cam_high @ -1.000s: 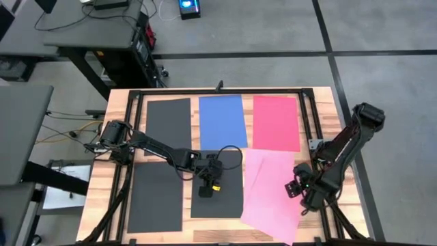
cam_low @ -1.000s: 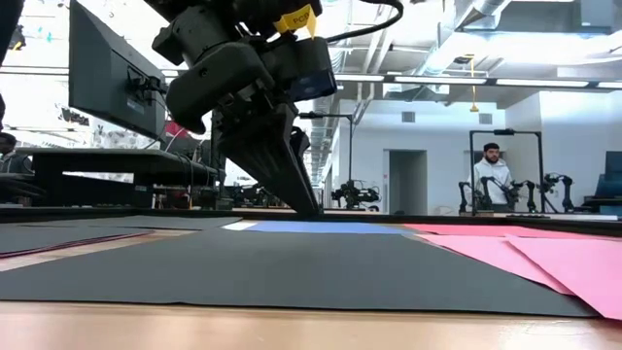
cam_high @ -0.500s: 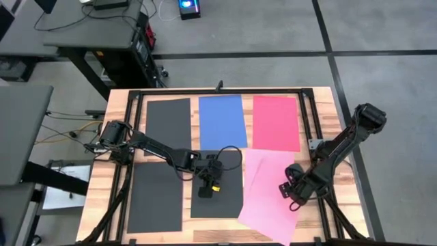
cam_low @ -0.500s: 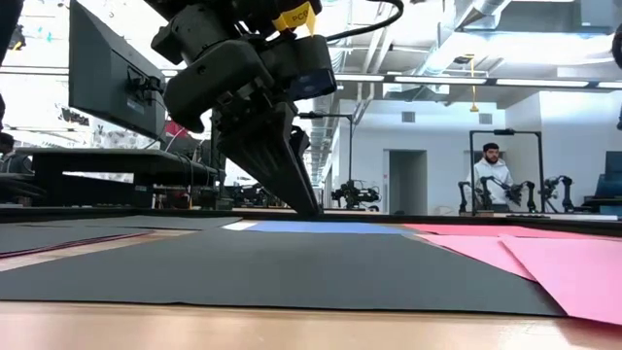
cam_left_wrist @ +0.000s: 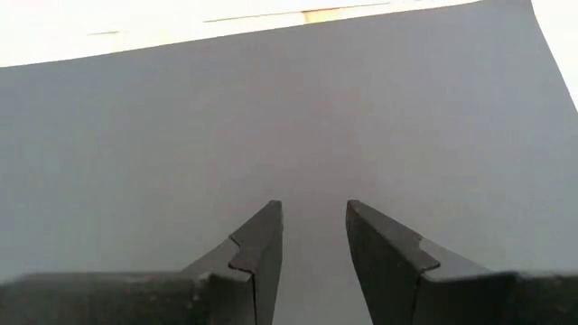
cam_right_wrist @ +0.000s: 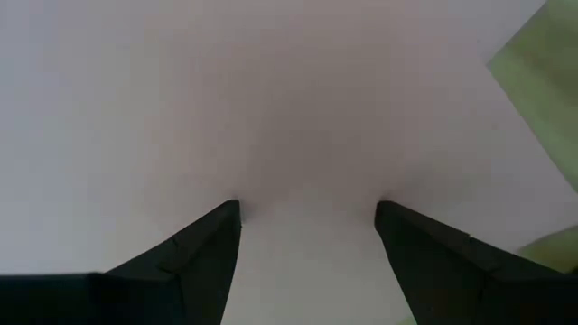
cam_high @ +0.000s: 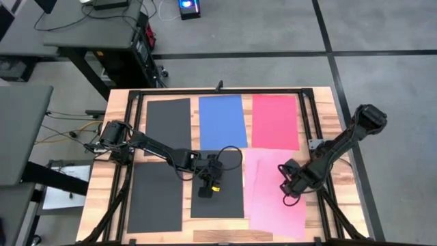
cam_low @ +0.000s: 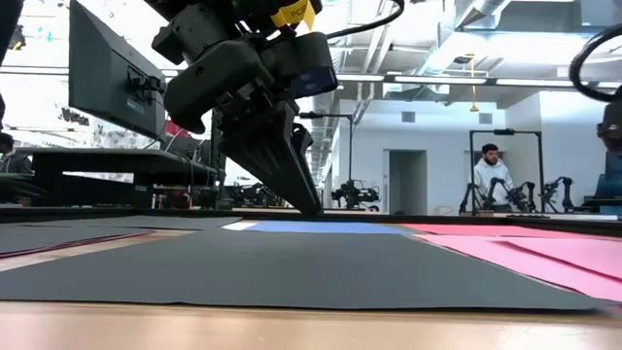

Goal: Organize paper
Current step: Stack the pink paper on top of the pink paper

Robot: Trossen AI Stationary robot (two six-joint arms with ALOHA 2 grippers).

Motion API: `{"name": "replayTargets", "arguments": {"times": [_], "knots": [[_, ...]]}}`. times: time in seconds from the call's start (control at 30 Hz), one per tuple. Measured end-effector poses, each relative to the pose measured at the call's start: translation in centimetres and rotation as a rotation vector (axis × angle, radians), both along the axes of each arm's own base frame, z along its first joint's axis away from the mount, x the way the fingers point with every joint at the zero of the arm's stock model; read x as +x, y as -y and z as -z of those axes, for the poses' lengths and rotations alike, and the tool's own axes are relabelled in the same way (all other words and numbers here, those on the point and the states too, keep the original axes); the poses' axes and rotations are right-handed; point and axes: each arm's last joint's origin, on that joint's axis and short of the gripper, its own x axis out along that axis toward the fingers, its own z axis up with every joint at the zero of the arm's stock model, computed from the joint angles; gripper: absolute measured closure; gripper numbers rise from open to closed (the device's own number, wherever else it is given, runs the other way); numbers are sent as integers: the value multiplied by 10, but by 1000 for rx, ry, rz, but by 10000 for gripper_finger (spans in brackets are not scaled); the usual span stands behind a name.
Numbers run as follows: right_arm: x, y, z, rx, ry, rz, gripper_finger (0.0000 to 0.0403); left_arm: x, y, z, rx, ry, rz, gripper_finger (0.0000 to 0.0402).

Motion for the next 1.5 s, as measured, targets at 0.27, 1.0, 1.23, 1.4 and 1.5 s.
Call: {"name": "replayTargets", "arguments": {"times": [0.27,1.0,1.23,1.4,1.5], "knots": [[10,12,0,-30,14,-56,149,5,-4,-4,49,72,58,293],[12,15,0,-30,18,-46,149,18,-25,25,15,-28,64,292],[13,15,0,-28,20,-47,149,10,-7,38,-5,-144,58,292],[12,14,0,-27,21,-50,149,-1,3,33,4,-205,77,292],[12,14,0,-27,21,-50,149,-2,3,27,13,-196,71,292]]}}
